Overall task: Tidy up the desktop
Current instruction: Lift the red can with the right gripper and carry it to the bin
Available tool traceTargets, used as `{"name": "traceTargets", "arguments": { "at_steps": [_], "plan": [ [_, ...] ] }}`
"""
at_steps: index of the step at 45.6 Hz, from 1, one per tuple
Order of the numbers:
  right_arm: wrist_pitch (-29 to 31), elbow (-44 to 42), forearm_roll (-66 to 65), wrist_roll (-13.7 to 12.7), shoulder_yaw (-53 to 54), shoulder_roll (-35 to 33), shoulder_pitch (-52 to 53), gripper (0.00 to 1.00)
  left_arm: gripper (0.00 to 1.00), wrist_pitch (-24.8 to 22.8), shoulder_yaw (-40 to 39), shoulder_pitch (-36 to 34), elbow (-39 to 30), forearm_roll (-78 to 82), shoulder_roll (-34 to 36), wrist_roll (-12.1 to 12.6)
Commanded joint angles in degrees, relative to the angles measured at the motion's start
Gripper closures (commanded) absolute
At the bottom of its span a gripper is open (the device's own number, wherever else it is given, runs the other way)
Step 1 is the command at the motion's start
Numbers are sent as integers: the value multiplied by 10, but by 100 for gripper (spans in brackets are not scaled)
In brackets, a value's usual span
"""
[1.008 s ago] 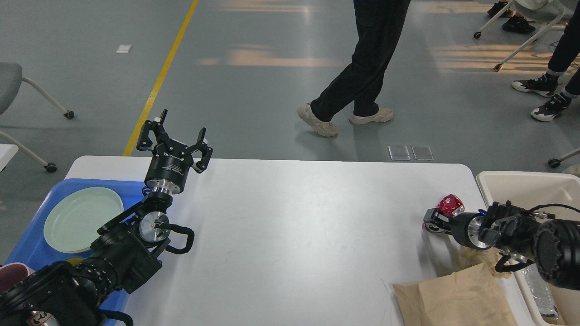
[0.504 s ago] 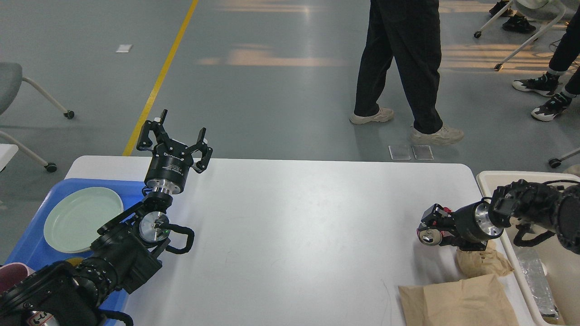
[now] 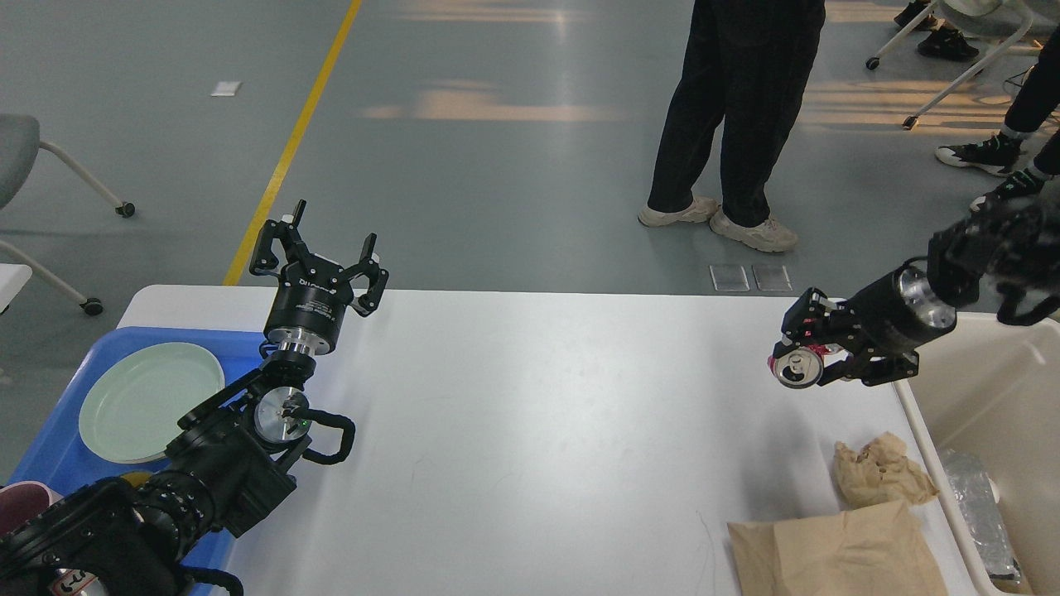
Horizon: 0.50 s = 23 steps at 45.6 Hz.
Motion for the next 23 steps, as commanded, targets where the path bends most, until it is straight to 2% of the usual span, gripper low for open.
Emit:
{"name": "traceTargets", "arguments": {
  "at_steps": [1, 12, 23],
  "plan": [
    [39, 3, -35, 1, -2, -10, 71, 100, 4, 1, 0, 0, 0, 0, 0, 0],
    [39, -1, -103, 1, -9, -55, 201, 100, 4, 1, 0, 0, 0, 0, 0, 0],
    [39, -65, -224, 1, -19, -129, 208, 100, 4, 0, 0, 0, 0, 0, 0, 0]
  ]
}}
